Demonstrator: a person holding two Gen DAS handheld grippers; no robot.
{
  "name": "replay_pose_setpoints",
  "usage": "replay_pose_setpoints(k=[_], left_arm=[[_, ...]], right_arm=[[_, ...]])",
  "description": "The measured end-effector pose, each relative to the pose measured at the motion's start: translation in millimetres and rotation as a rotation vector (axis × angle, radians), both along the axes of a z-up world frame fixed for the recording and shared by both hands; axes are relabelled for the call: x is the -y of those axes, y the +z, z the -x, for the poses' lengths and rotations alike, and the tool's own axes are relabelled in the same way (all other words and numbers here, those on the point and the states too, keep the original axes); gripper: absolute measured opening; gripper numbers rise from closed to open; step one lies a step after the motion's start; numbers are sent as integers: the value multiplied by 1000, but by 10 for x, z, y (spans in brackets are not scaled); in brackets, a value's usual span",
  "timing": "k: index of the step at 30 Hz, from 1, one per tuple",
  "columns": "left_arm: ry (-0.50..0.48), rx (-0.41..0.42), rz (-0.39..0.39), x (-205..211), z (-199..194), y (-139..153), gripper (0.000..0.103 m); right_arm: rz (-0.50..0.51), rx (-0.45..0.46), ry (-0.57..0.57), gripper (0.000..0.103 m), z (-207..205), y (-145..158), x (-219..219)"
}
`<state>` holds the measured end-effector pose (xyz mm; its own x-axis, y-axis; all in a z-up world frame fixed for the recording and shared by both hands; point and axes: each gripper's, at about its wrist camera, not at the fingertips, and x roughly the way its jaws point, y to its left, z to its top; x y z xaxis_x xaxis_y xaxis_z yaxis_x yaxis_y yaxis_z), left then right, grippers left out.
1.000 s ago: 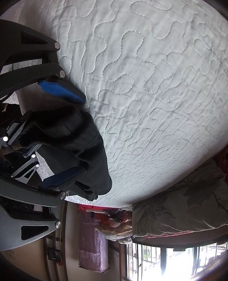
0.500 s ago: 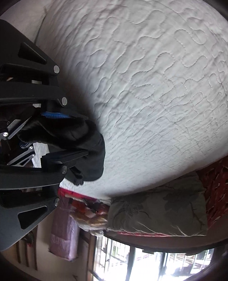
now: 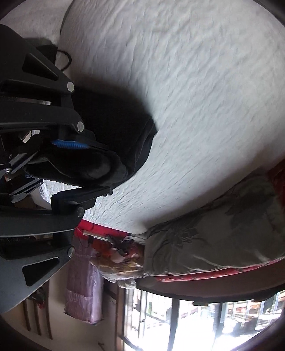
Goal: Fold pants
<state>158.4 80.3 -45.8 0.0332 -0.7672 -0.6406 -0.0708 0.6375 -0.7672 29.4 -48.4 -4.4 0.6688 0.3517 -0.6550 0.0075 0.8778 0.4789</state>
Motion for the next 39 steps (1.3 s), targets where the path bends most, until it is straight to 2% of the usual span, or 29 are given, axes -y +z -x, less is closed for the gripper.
replay_pose_setpoints(k=[4,7,9,13,15,19,23,25,26,27,28,30,32,35,39], left_arm=[[-94,0,-61,804,52,-41,27],[-183,-11,-126,1433,109,-202,27],[-223,-17,-176,1751,149,-314,27],[-261,7,-295,2105,219,-454,28],[-265,13,-291,2106,237,-430,36],[-264,-32,-216,1912,259,-320,37],[-199,39,-111,1416,363,-13,38],[-125,90,-81,1078,386,116,51],[-70,120,-96,902,400,157,65],[-22,149,-127,738,407,171,70],[6,161,-158,625,407,148,70],[28,137,-170,527,402,39,70],[48,87,-153,486,392,-118,70],[52,58,-186,579,353,-295,70],[33,50,-219,816,302,-391,70]], right_arm=[[-62,-6,-105,30,191,-74,624],[-111,-33,-200,30,339,-220,1106],[-134,-59,-259,30,426,-354,1386],[-233,-122,-358,31,565,-653,1828],[-321,-145,-381,35,620,-805,2004],[-408,-150,-375,35,643,-860,2106],[-445,-153,-375,38,750,-800,2224],[-458,-139,-406,38,827,-745,2343],[-460,-128,-415,38,869,-716,2391],[-450,-115,-423,38,883,-667,2438],[-439,-107,-424,40,880,-637,2459],[-404,-100,-401,49,790,-567,2455],[-356,-97,-368,50,649,-507,2399],[-271,-98,-328,56,442,-427,2360],[-167,-111,-298,56,197,-432,2223]])
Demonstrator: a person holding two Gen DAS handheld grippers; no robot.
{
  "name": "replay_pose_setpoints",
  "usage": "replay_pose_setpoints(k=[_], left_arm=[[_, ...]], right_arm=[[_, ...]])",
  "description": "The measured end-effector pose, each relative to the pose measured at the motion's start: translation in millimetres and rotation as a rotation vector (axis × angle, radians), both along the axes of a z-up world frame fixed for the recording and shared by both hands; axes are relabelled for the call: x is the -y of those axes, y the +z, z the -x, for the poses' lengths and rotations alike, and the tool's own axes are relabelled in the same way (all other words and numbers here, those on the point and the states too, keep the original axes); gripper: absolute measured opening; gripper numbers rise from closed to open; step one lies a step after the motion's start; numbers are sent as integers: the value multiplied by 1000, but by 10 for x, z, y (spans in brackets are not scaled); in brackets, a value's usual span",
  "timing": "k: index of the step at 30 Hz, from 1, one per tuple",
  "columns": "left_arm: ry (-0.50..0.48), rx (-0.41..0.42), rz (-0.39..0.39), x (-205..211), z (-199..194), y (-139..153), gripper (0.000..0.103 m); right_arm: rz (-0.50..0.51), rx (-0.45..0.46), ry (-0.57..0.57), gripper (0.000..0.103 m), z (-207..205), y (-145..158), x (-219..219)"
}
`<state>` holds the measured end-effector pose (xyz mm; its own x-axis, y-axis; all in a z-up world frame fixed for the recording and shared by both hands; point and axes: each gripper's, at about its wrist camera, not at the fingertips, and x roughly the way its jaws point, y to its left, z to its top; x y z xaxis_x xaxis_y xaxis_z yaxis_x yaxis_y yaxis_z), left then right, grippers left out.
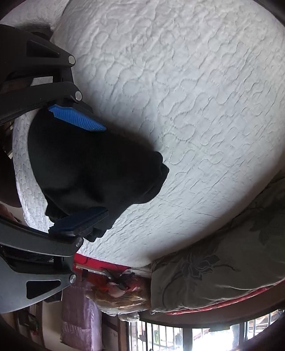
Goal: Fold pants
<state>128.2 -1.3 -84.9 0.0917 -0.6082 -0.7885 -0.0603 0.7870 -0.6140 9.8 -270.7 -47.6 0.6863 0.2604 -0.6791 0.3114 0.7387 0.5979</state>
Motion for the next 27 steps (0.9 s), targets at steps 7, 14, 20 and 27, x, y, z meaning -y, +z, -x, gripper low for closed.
replay_pose_setpoints(k=[7,14,20,27], left_arm=[[-10,17,-167,287,-95,-194,69],[-21,21,-125,279,3,-90,69],[32,9,1,-27,322,-49,69],[10,77,-98,48,687,-59,69]], right_arm=[[25,-28,-21,15,-93,-221,116],[-181,-42,-73,35,26,-457,415],[-241,-7,-67,44,355,-391,494],[-188,-14,-9,56,435,-390,244]])
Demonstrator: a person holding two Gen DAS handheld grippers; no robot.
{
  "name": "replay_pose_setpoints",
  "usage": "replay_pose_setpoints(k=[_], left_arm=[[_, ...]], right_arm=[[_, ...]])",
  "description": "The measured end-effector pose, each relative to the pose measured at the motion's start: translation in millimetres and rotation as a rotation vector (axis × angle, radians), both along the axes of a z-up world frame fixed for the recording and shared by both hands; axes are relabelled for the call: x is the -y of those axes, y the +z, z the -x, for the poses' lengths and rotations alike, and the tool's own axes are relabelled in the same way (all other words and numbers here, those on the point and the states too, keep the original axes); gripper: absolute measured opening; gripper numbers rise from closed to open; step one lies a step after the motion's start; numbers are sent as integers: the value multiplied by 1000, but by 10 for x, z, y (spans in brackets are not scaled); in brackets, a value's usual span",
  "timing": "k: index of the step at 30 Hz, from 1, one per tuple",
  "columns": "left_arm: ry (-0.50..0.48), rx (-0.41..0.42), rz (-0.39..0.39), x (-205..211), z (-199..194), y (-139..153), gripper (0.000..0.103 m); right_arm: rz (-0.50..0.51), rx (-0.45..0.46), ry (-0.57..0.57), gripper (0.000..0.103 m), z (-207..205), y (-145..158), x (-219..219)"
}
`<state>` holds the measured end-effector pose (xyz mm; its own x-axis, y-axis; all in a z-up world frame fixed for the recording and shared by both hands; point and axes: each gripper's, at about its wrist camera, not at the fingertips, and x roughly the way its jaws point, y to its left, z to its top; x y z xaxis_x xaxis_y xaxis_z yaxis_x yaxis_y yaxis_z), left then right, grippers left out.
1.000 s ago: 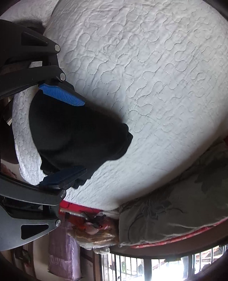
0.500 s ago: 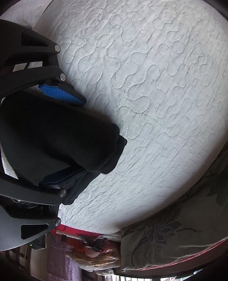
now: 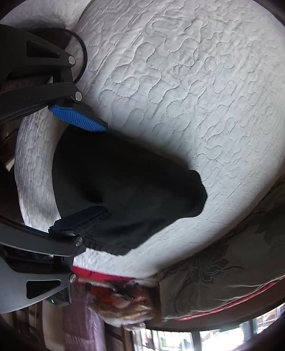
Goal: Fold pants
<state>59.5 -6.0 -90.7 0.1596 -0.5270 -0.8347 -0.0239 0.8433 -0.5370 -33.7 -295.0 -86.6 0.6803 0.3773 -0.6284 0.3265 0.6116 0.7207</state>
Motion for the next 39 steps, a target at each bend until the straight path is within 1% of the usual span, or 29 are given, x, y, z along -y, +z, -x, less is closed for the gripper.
replay_pose_setpoints(k=[2,4,7,11,14,15,19,20,21,22,23,25,27,28,30,31,33,39], left_arm=[[-18,27,-53,45,23,-1,69],[-23,37,-80,69,15,-5,69],[-27,48,-107,162,5,-22,69],[-36,50,-115,191,-25,-36,70],[-32,37,-102,295,-65,-80,70],[-32,35,-99,167,-45,-94,70],[-35,36,-94,173,-62,-128,74],[-37,34,-89,177,-68,-137,77],[-37,26,-80,184,-96,-156,79],[-32,9,-67,177,-123,-176,79],[-22,-7,-49,160,-151,-186,80],[-10,-44,6,111,-207,-187,79],[-9,-70,36,53,-222,-195,68],[-9,-79,49,17,-225,-202,65],[-4,-99,86,-62,-216,-220,57],[3,-112,109,-106,-209,-231,56],[7,-126,128,-155,-186,-235,54],[-28,-140,126,-172,-28,-176,53]], right_arm=[[10,-17,30,56,-48,-26,-83],[37,-21,34,58,-63,-30,-140],[41,-35,24,61,-89,-61,-136],[-1,-52,31,61,-129,-168,-118],[21,-38,60,62,-157,-197,-155],[21,-32,63,62,-161,-204,-162],[1,-15,56,62,-164,-247,-162],[-1,-12,56,62,-166,-255,-163],[1,-13,55,60,-166,-259,-160],[8,-18,50,55,-169,-258,-162],[14,-28,45,53,-172,-261,-165],[12,-44,33,47,-185,-253,-164],[-22,-56,18,43,-184,-247,-148],[-48,-55,12,39,-178,-243,-133],[-91,-53,9,36,-166,-241,-115],[-108,-52,9,34,-155,-237,-109],[-139,-48,11,33,-124,-220,-119],[-205,-56,29,32,50,-211,-169]])
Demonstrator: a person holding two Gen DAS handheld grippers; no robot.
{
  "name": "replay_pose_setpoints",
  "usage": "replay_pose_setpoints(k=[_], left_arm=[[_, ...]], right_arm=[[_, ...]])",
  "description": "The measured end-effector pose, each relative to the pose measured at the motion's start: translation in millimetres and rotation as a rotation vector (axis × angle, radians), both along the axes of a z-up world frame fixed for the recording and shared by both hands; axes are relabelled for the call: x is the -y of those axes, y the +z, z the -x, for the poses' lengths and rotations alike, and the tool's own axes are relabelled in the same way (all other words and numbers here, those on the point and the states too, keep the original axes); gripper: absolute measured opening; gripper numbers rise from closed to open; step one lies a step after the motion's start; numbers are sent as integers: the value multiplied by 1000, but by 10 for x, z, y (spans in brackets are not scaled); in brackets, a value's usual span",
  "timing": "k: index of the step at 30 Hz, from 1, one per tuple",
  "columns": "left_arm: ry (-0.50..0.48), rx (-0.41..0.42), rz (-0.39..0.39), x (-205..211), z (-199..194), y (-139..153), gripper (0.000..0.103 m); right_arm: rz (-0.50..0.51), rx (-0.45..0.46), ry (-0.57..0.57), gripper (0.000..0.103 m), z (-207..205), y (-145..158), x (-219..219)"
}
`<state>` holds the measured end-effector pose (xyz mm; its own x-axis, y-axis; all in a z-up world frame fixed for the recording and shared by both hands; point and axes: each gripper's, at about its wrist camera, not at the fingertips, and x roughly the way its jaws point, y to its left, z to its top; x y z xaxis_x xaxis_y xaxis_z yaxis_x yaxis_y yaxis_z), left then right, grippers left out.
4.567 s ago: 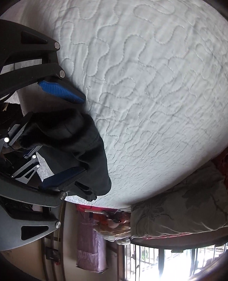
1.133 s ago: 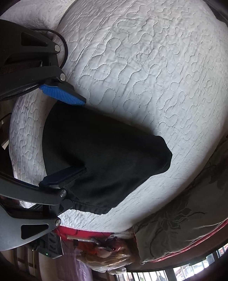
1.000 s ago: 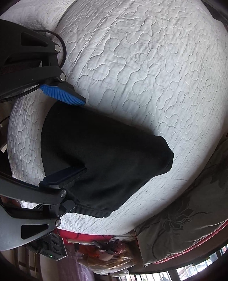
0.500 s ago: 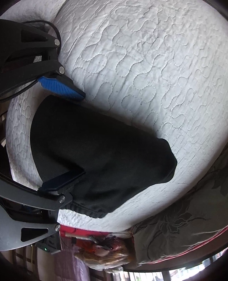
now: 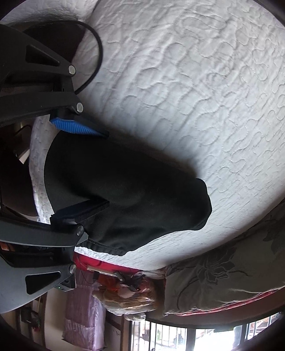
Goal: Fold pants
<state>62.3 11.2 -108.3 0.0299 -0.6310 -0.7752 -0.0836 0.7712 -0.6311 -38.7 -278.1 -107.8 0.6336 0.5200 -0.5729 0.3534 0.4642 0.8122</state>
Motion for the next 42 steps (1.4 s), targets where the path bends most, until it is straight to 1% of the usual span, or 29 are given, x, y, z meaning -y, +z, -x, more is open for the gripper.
replay_pose_setpoints(k=[3,5,6,8,9,10,12,14,16,17,18,19,20,22,24,26,27,28,30,32,33,34,36,37,39,40,42], left_arm=[[-40,2,-8,4,133,-18,53],[-60,6,-30,21,226,-78,53],[-66,16,-48,38,252,-104,54],[-66,42,-80,81,292,-110,54],[-67,60,-93,100,303,-68,54],[-73,80,-104,118,308,-12,54],[-89,126,-131,151,301,118,54],[-96,185,-149,159,291,260,54],[-91,250,-150,158,262,414,55],[-87,270,-148,167,232,455,60],[-89,289,-152,197,185,494,69],[-87,293,-177,229,133,505,70],[-84,288,-184,228,56,489,70],[-84,269,-163,321,-69,461,70],[-91,263,-176,393,-138,430,70],[-98,269,-257,540,-195,371,70],[-100,269,-295,588,-224,322,69],[-110,257,-312,640,-270,240,70],[-114,222,-317,663,-331,106,70],[-101,209,-310,681,-368,74,70],[-101,204,-305,683,-374,89,70],[-104,195,-294,664,-378,113,69],[-105,183,-232,572,-347,202,69],[-97,188,-202,508,-319,253,69],[-95,204,-154,386,-212,341,69],[-99,206,-141,354,-158,359,69],[-102,202,-122,300,-20,345,69]], right_arm=[[-44,-10,22,32,194,-55,-2],[-42,-26,46,32,289,-108,-3],[-26,-38,59,32,330,-143,-13],[24,-65,66,39,364,-182,-40],[55,-83,68,43,362,-183,-60],[67,-80,68,43,362,-164,-72],[92,-67,69,44,355,-74,-85],[133,-27,76,45,326,74,-83],[170,20,48,51,315,210,-21],[176,41,30,53,308,260,17],[180,59,11,56,290,301,54],[185,66,2,57,275,323,58],[194,70,-5,57,238,340,65],[223,80,-12,57,151,380,46],[279,81,-21,57,42,404,6],[330,68,-21,57,-66,390,-38],[353,63,-21,54,-90,362,-42],[371,54,-17,44,-115,324,-36],[375,13,-22,38,-163,200,-4],[334,0,-27,38,-141,83,61],[330,-1,-30,41,-145,63,73],[337,-2,-24,42,-150,77,72],[315,8,-12,42,-129,144,79],[283,21,-17,45,-95,188,106],[231,50,-14,46,-3,262,140],[222,61,3,46,65,305,149],[243,73,36,46,156,364,111]])
